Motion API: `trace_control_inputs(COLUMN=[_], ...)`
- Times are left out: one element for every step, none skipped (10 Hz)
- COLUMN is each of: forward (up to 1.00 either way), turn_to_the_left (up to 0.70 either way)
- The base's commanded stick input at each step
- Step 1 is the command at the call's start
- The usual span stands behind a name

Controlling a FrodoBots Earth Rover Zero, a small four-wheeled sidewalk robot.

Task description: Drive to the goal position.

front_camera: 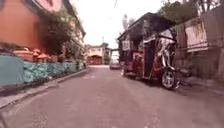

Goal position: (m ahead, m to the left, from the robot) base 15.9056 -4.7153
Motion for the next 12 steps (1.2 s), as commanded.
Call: trace_control_inputs(forward=[0.85,0.85,0.85,0.85,0.85,0.85,0.85,0.85,0.85,0.85,0.85,0.85], turn_to_the_left=[0.09,0.09,0.09,0.09,0.09,0.09,0.09,0.09,0.09,0.09,0.08,-0.17])
